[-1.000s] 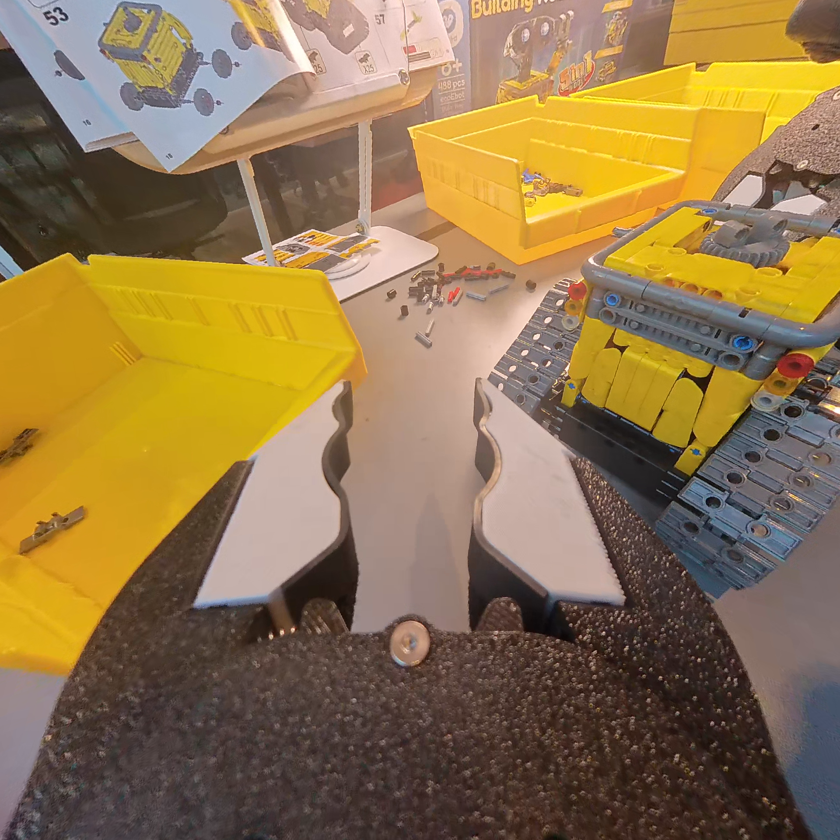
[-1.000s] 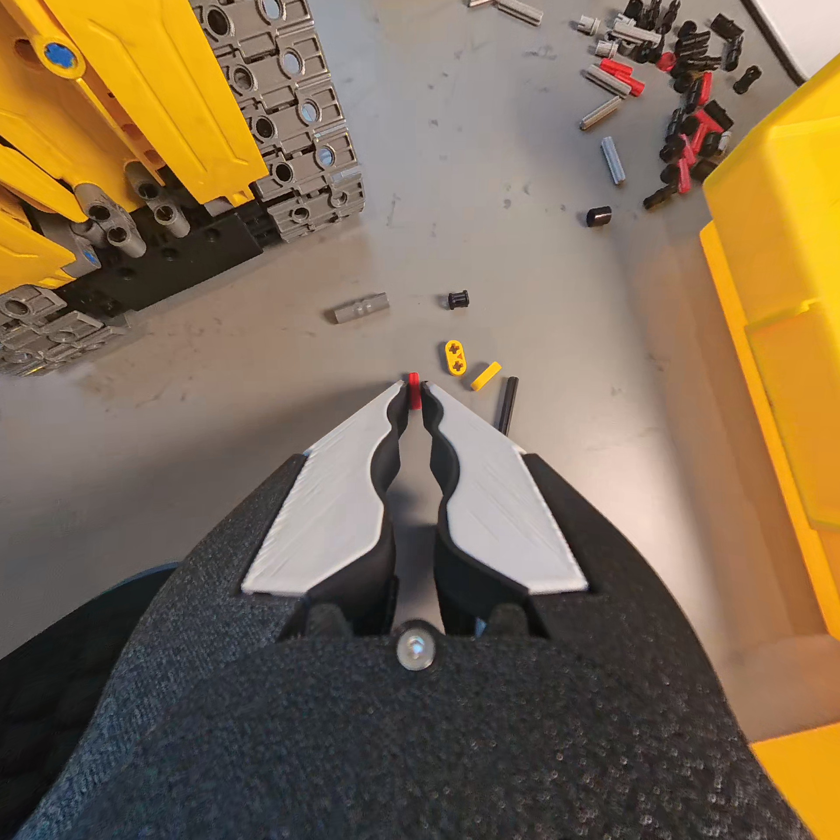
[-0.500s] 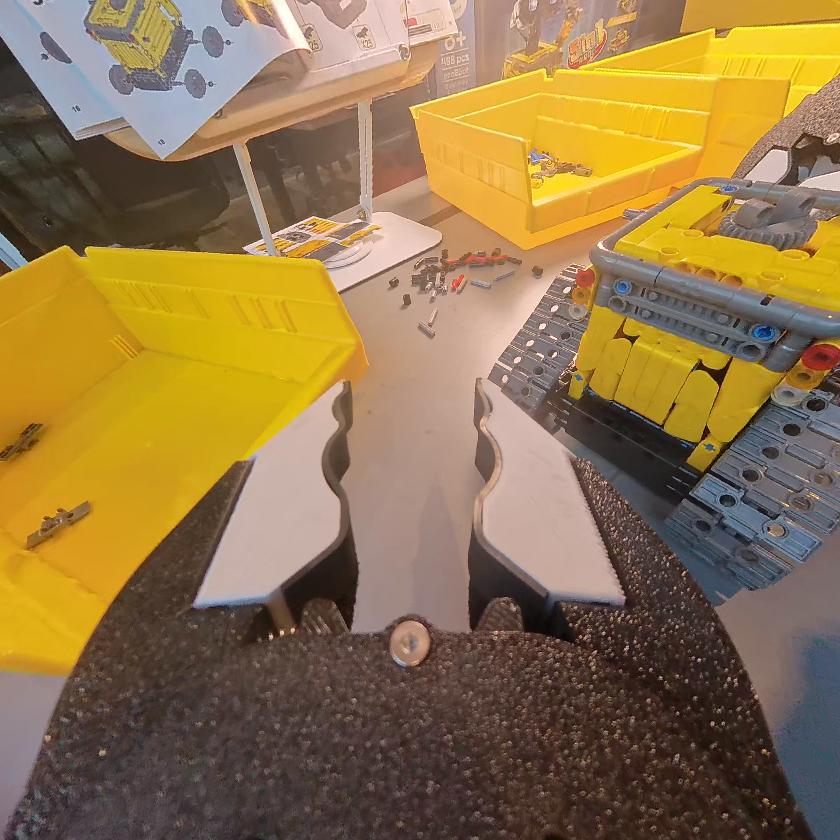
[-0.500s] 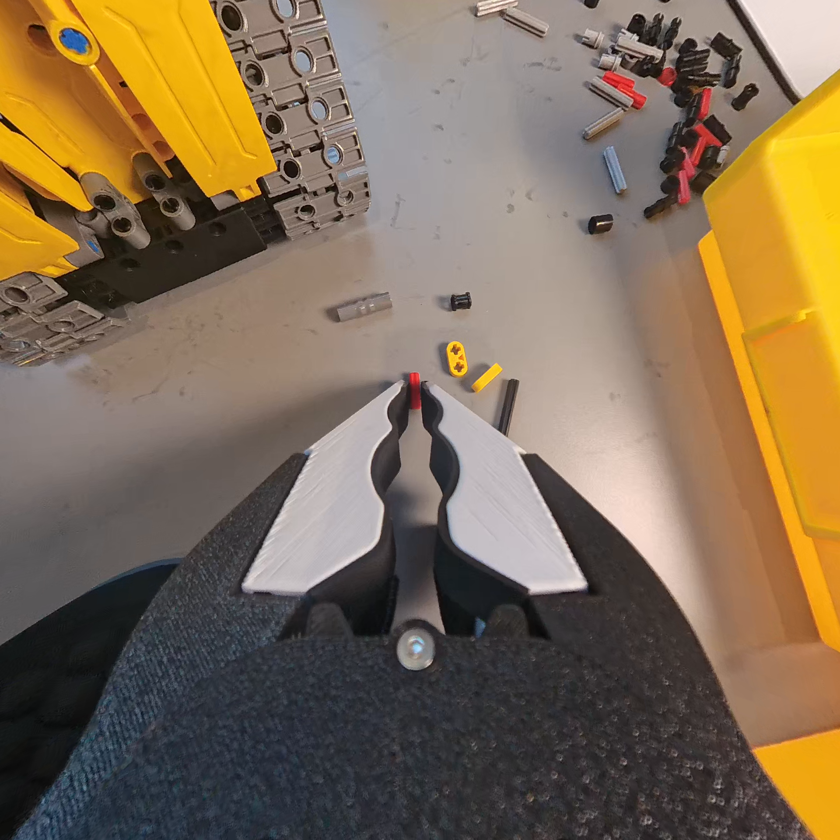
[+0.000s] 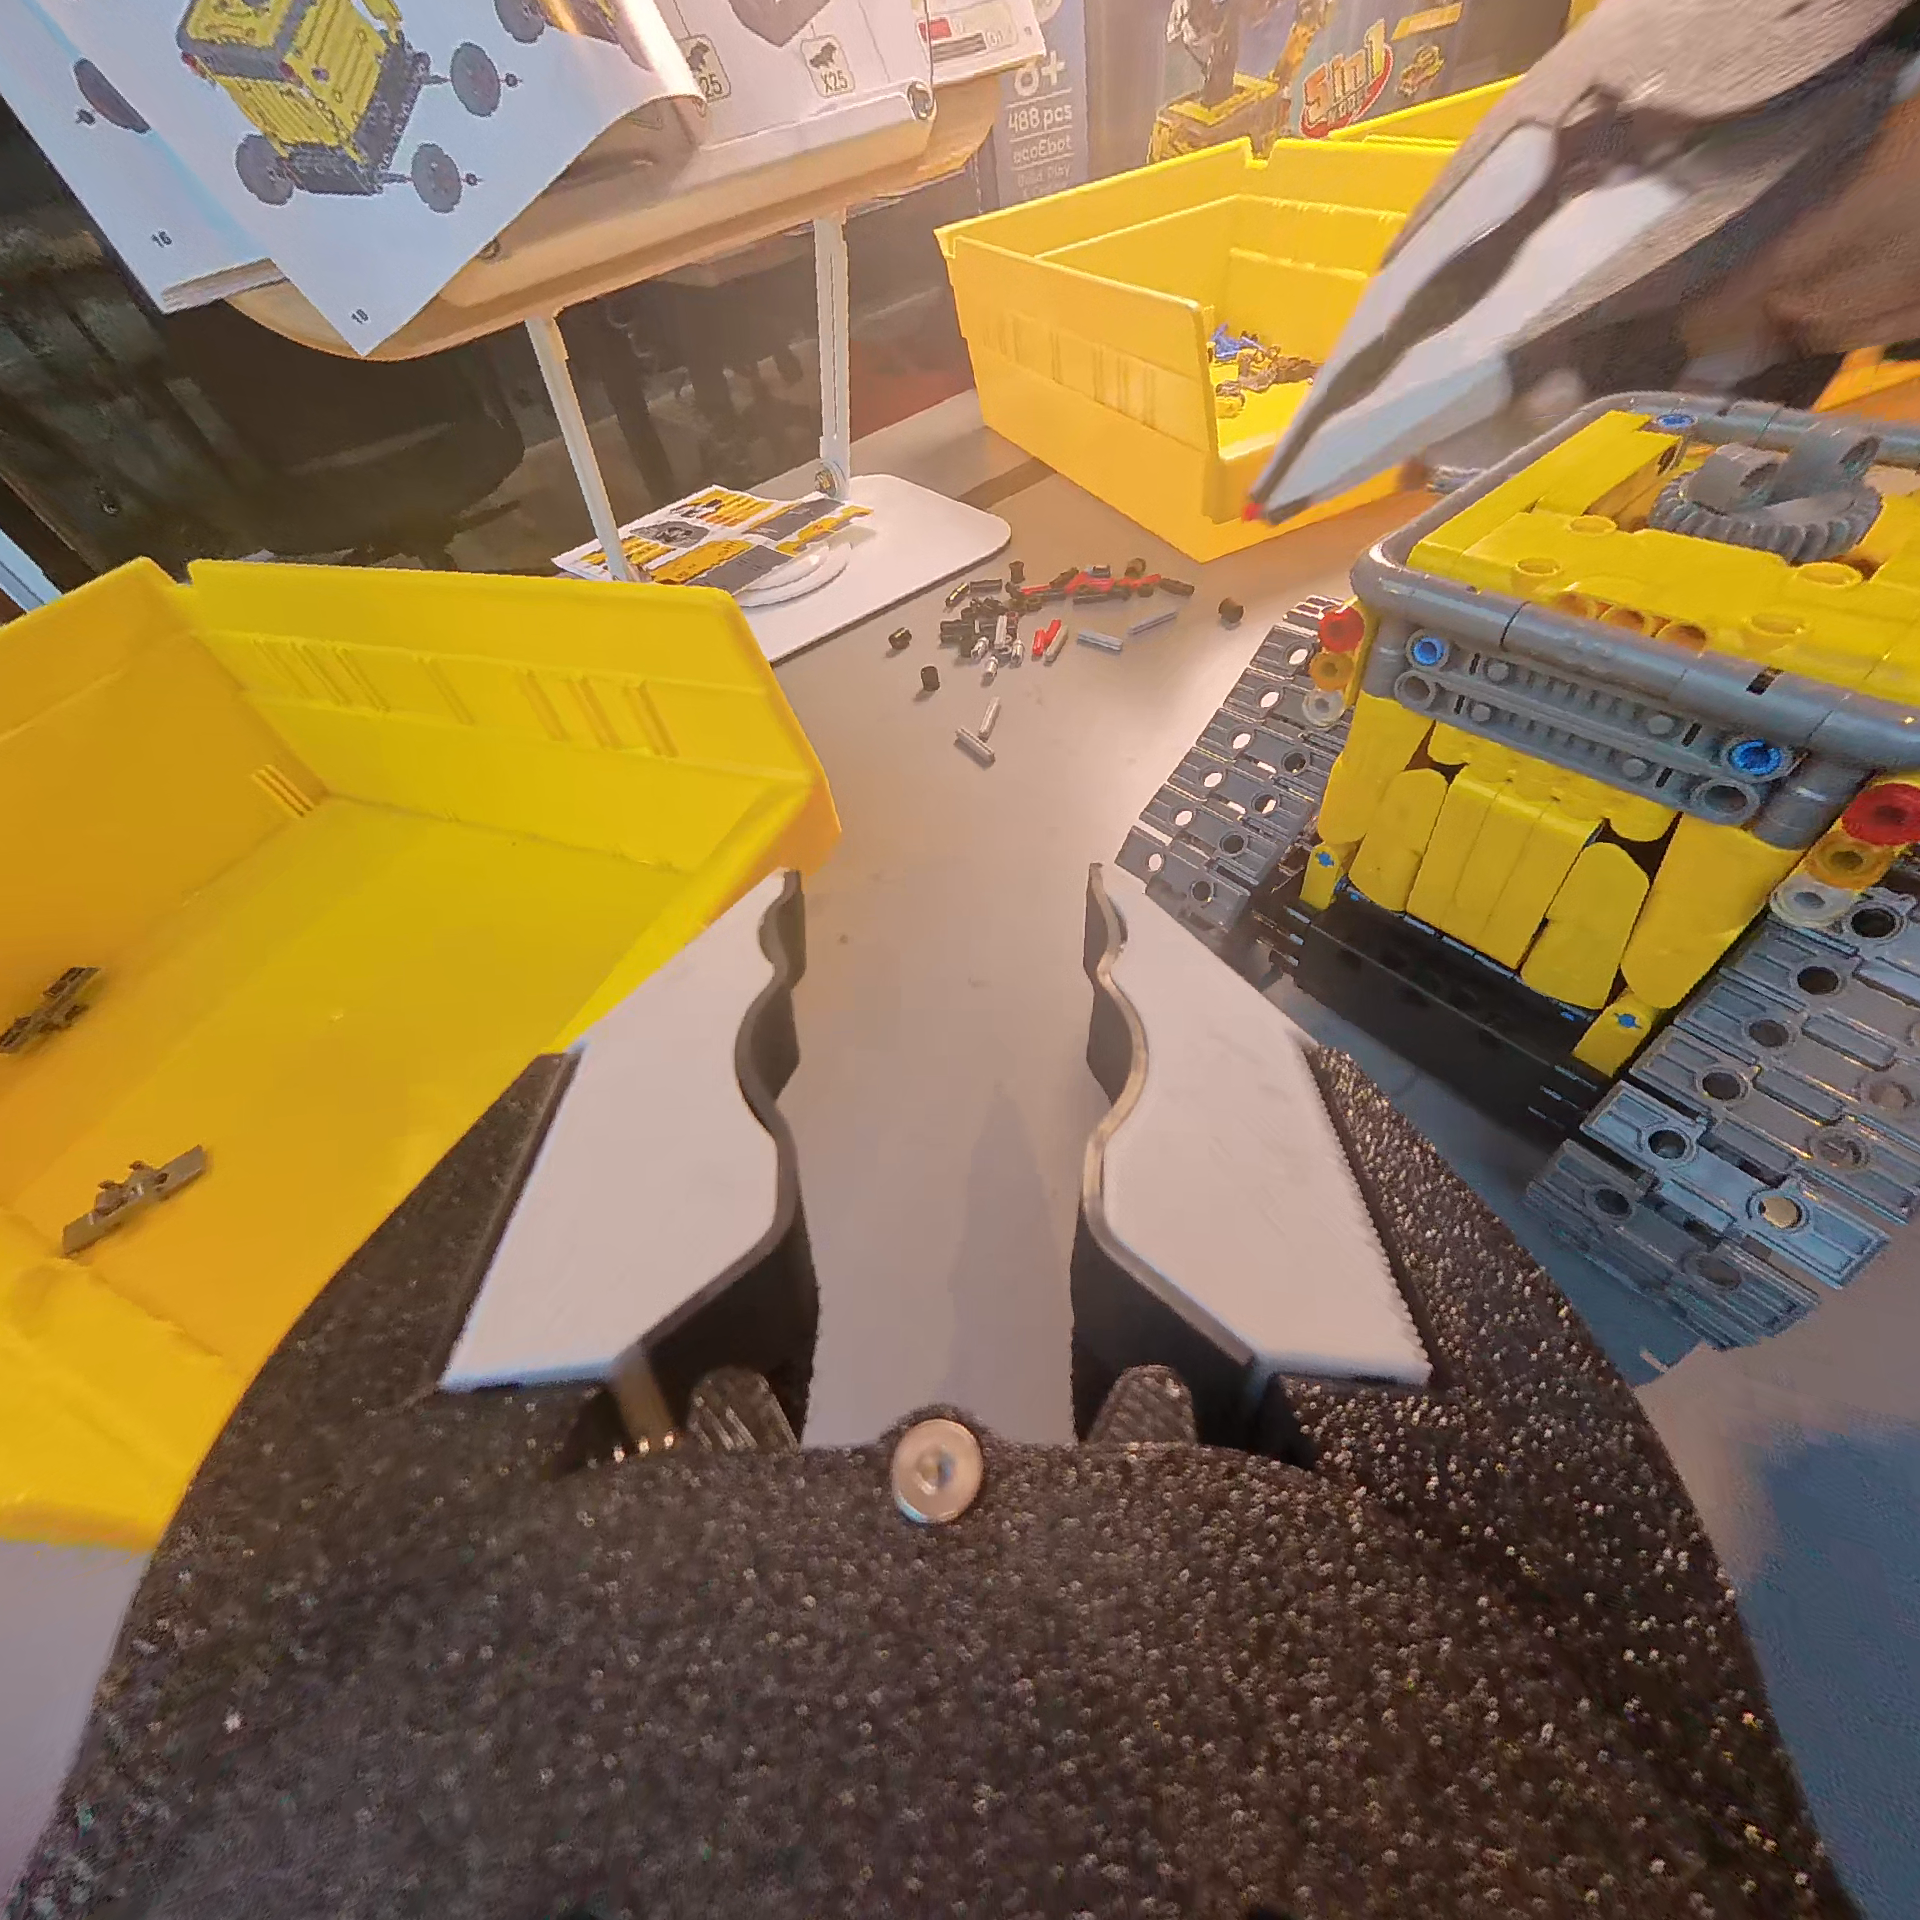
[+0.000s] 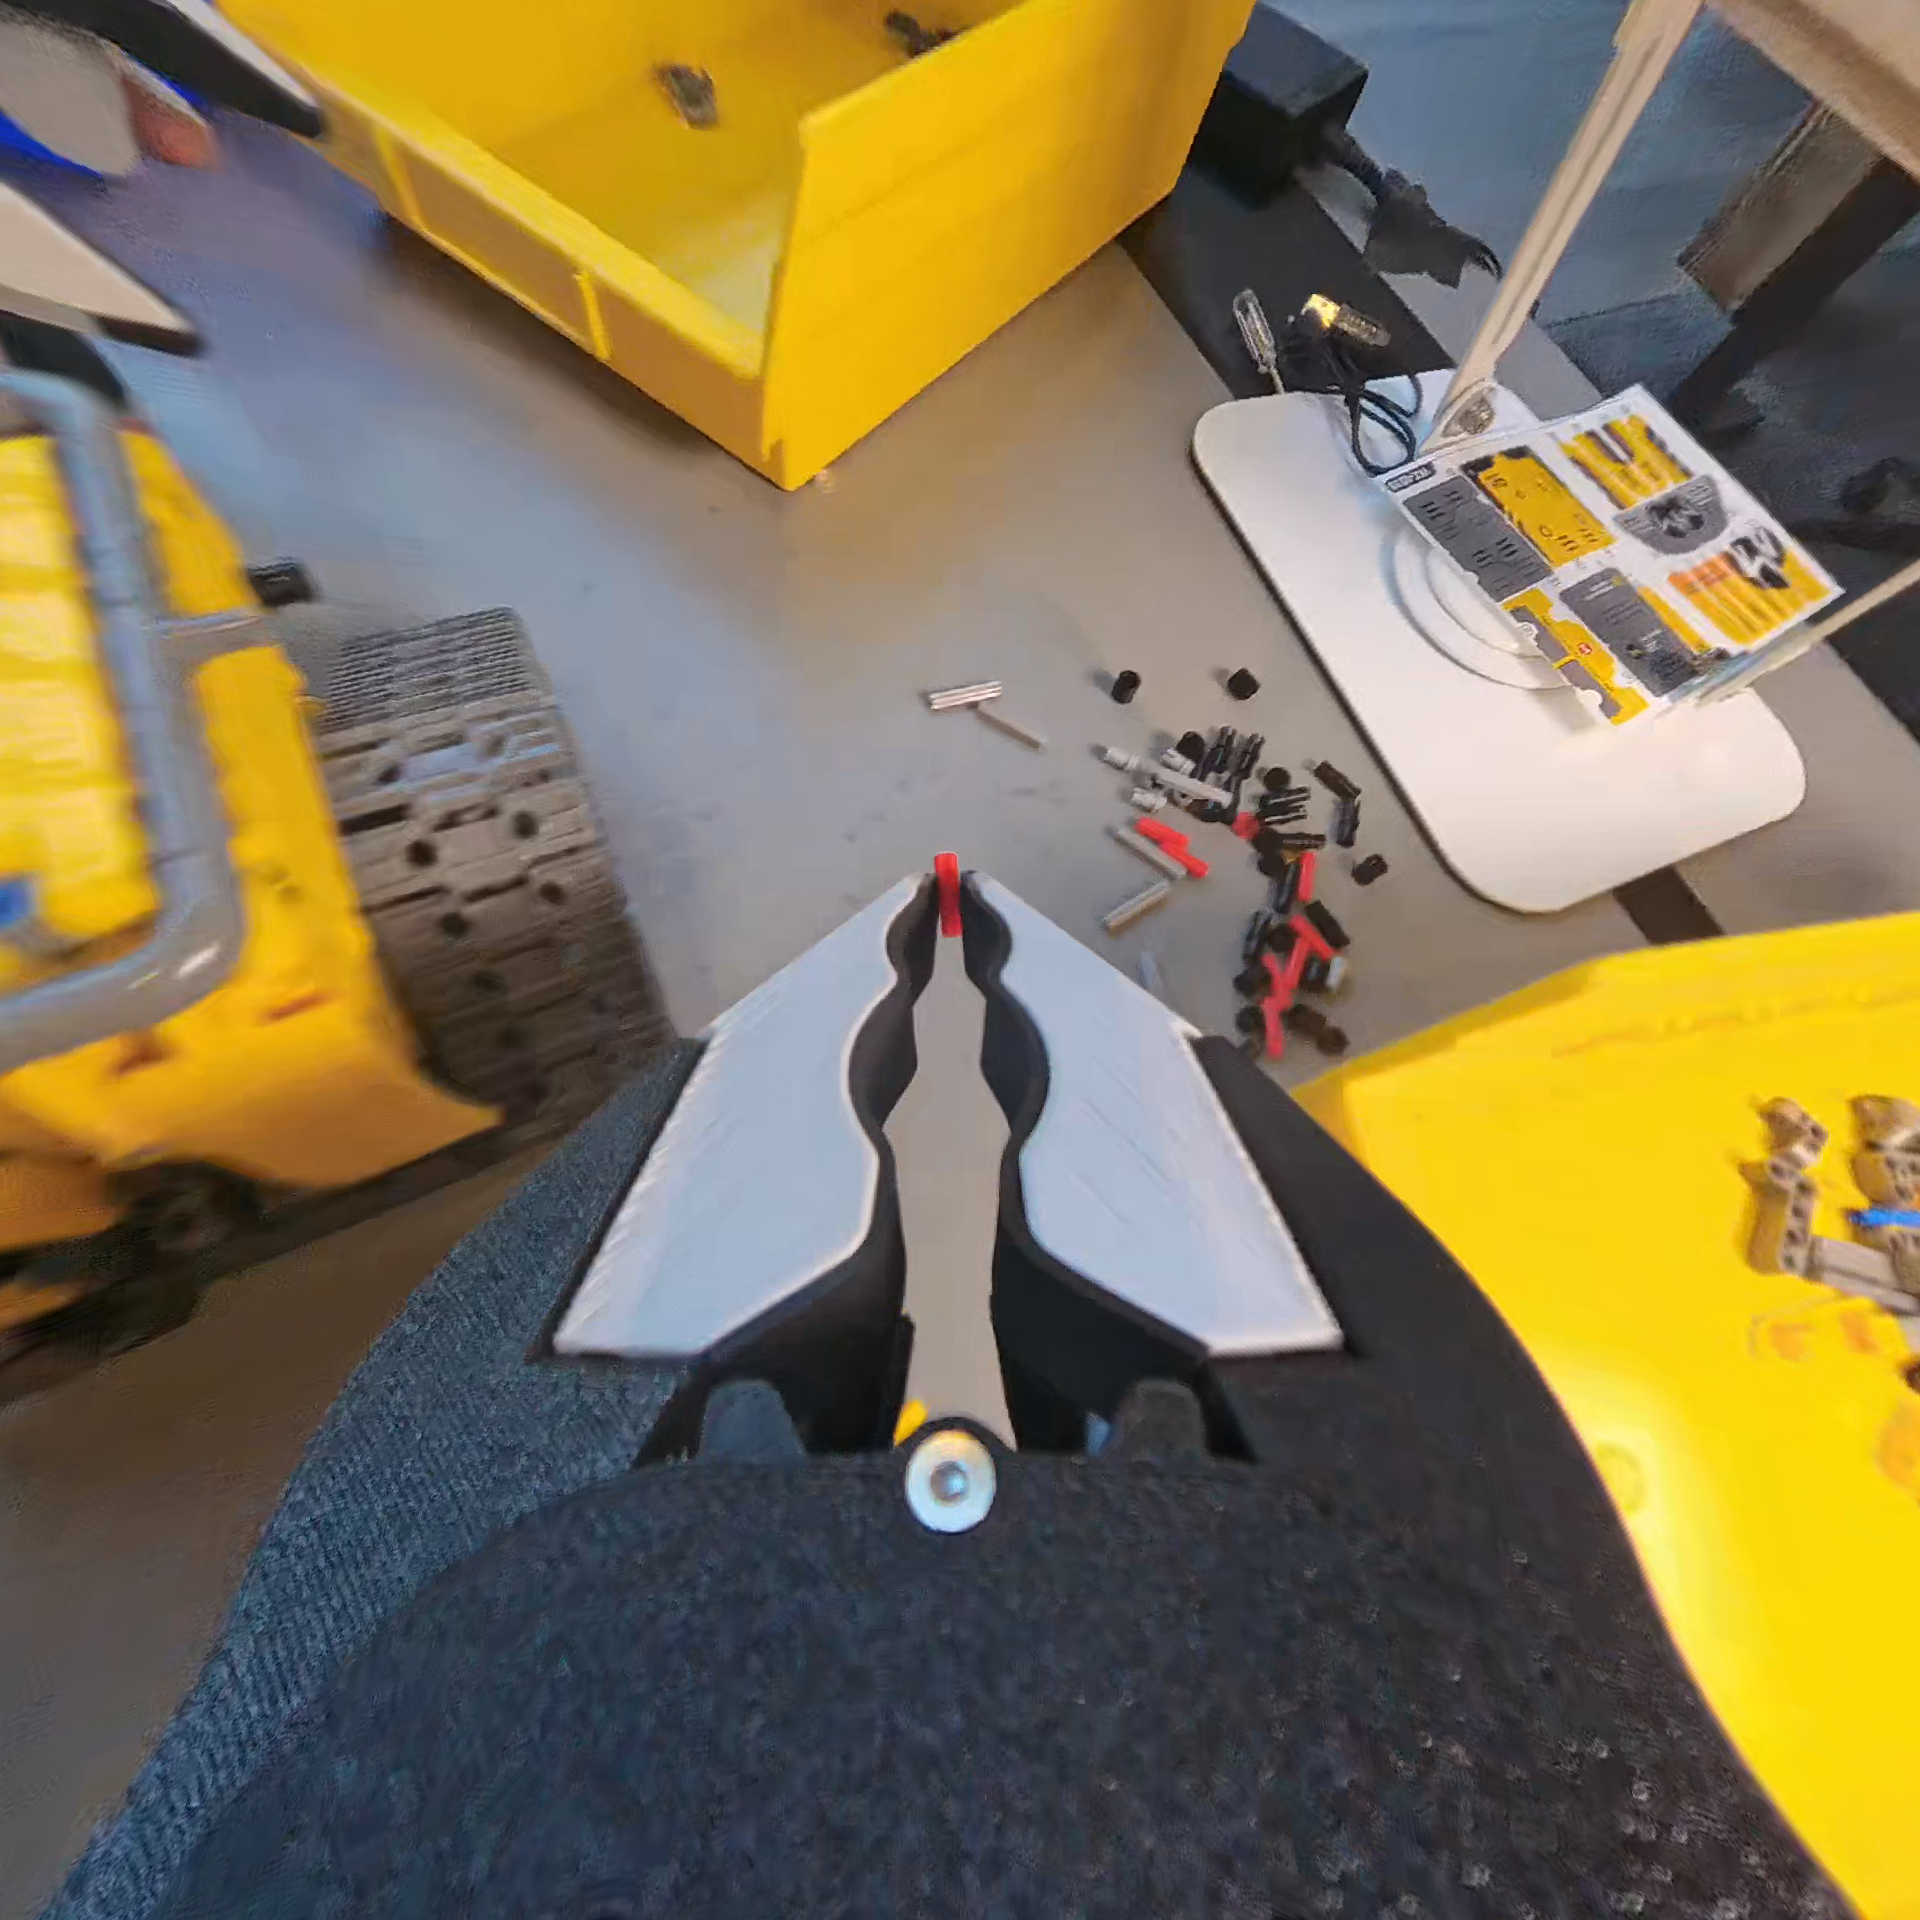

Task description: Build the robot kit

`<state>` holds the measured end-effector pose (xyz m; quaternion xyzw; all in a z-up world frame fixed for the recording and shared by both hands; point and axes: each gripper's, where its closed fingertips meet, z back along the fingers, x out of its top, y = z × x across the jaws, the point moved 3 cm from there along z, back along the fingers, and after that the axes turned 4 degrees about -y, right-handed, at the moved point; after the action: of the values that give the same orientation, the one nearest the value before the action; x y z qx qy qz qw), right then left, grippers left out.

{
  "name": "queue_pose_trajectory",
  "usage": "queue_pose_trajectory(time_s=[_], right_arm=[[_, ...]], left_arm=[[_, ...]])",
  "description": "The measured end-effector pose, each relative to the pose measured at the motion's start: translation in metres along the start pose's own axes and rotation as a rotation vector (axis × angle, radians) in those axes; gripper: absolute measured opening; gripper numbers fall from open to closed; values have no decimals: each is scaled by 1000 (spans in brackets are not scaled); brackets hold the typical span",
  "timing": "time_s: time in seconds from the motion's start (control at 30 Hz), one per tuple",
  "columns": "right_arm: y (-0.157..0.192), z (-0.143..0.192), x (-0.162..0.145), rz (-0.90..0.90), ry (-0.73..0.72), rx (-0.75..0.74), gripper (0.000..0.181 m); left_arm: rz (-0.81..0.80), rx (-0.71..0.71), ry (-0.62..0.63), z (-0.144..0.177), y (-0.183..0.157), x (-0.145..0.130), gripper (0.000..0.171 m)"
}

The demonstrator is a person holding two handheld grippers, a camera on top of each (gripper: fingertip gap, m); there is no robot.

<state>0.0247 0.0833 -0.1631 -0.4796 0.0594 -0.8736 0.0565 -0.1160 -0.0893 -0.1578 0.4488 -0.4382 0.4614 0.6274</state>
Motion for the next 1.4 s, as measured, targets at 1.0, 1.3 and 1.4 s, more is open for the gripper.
queue_pose_trajectory(time_s=[1.0, 1.3, 1.4], right_arm=[[-24, -104, -12, -6, 173, -75, 6], [-24, -49, 43, 1, -147, -82, 19], [-21, 12, 80, -19, -435, -97, 34]], left_arm=[[32, -16, -57, 7, 2, 6, 53], [25, 1, -88, 11, 3, 10, 52], [46, -1, -97, 12, 5, 11, 53]])
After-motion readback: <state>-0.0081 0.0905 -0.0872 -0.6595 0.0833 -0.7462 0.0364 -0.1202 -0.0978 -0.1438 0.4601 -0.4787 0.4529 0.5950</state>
